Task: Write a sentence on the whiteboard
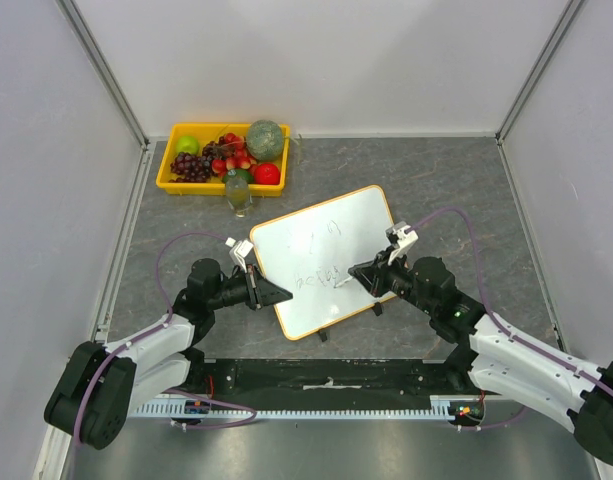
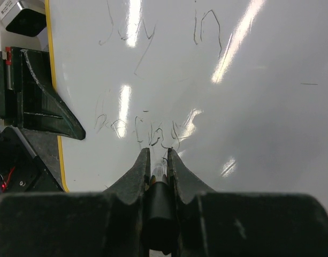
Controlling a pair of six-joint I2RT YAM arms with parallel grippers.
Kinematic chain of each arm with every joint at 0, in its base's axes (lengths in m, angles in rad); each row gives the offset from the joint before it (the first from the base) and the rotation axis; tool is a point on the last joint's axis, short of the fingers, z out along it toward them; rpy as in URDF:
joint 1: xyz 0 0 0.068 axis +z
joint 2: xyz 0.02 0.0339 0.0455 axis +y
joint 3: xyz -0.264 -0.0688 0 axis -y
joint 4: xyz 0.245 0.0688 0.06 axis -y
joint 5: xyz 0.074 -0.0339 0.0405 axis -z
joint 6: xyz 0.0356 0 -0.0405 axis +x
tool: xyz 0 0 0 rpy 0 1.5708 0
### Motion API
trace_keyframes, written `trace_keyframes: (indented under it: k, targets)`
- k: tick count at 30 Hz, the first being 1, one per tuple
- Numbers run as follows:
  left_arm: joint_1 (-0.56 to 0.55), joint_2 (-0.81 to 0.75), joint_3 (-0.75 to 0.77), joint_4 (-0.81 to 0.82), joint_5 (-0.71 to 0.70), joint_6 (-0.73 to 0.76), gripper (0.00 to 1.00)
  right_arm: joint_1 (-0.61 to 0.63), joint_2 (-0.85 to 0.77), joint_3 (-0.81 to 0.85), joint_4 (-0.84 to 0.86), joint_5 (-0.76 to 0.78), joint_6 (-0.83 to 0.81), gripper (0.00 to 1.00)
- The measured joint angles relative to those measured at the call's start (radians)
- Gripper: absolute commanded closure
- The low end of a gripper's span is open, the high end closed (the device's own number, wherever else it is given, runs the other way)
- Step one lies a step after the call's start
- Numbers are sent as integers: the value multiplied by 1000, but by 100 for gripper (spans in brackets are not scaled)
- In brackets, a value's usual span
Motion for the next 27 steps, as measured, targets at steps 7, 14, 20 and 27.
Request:
trace_keyframes:
  k: [7, 14, 20, 27]
  targets:
    - [0, 0, 1, 0, 2, 0, 98, -7, -2, 54, -3, 3, 14, 100]
    - [0, 0, 1, 0, 2, 0, 98, -80, -2, 94, 0, 6, 17, 100]
    - [0, 0, 1, 0, 2, 0, 98, -204, 5, 95, -14, -1, 10, 100]
    - [0, 0, 1, 0, 2, 0, 98, -222, 49, 118, -24, -10, -2, 100]
